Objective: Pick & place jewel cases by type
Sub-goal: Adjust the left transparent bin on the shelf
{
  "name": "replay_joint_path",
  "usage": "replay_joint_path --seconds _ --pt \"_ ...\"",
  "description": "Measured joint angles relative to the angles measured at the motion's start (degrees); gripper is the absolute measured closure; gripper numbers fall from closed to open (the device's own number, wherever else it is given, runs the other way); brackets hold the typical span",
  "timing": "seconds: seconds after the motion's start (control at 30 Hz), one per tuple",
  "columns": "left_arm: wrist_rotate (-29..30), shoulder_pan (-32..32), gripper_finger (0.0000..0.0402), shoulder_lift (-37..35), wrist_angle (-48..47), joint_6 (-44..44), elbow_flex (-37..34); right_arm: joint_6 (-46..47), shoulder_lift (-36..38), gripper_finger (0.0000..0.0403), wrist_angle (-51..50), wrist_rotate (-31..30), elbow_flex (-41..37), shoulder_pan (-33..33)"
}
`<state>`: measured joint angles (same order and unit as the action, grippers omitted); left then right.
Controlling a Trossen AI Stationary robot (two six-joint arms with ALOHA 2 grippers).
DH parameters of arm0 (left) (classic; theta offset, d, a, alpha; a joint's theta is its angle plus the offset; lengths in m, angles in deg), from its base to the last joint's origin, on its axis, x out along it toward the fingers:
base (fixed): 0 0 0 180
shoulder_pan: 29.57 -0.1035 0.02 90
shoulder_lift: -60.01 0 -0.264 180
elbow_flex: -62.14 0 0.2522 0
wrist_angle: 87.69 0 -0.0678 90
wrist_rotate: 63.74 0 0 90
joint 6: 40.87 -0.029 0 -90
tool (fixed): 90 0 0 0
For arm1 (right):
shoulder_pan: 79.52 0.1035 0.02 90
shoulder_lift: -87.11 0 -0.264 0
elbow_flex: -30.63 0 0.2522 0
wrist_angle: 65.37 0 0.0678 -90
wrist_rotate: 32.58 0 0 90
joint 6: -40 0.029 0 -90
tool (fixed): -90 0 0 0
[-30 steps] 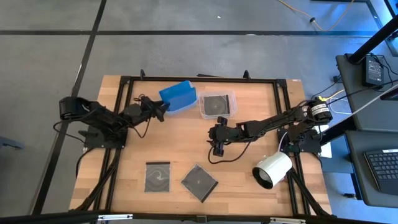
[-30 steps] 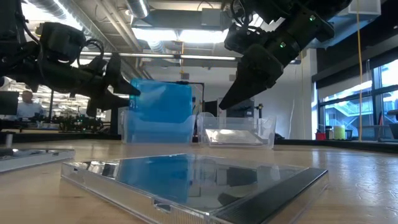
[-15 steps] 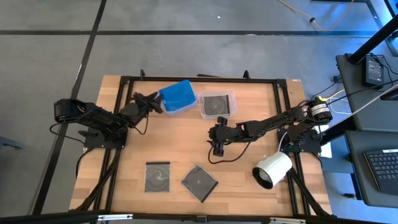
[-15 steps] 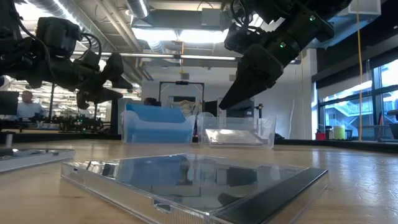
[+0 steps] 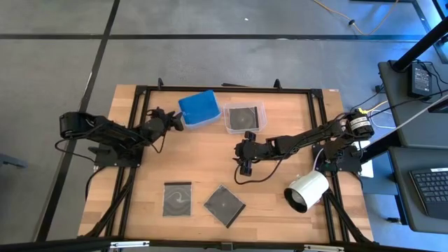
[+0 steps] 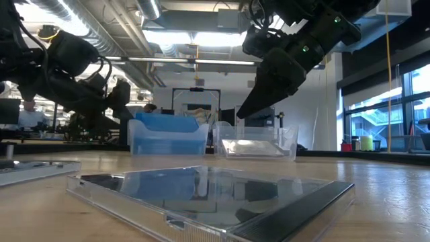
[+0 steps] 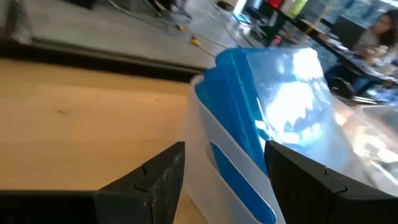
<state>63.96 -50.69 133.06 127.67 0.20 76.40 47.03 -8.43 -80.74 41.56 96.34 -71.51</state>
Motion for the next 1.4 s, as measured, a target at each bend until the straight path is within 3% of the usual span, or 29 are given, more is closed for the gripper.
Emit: replay_joint_path --seconds 0.2,0.37,0.5,0.73,0.87,0.97,1.03,1.27,1.4 --pt "0.29 0.06 0.0187 -0.24 1.86 -0.69 -0.09 -0.03 0.00 0.0193 0.00 0.00 0.00 0.00" --pt "-1.31 0.17 0.0187 -2.55 8.61 -6.93 -0.14 -1.09 0.00 0.0193 0.00 -0.02 0.00 0.00" --pt "1.07 0.17 0.0187 -7.19 8.51 -11.77 -0.14 -1.09 0.00 0.0193 -0.02 -0.02 0.00 -0.01" --pt "7.66 0.17 0.0187 -16.55 -10.20 -13.38 0.71 -1.08 0.00 0.0193 -0.50 -0.02 0.00 -0.01" --pt "9.34 0.17 0.0187 -20.72 -30.30 -11.99 6.45 -1.10 0.00 0.0193 -0.48 -0.02 0.00 -0.02" --pt "12.91 0.17 0.0187 -21.14 -48.68 -7.53 12.51 -1.14 0.00 0.0193 -0.46 -0.02 0.00 -0.02" --pt "13.09 0.15 0.0187 -20.73 -56.16 -3.78 15.42 -1.11 0.00 0.0193 -0.46 -0.02 0.00 -0.02" --pt "5.87 0.17 0.0187 -19.28 -58.81 3.77 16.63 -1.11 0.00 0.0193 -0.46 -0.02 0.00 -0.02" --pt "5.85 0.01 0.0187 -16.45 -58.16 5.29 16.63 -1.11 0.00 0.0193 -0.44 -0.02 0.00 -0.02"
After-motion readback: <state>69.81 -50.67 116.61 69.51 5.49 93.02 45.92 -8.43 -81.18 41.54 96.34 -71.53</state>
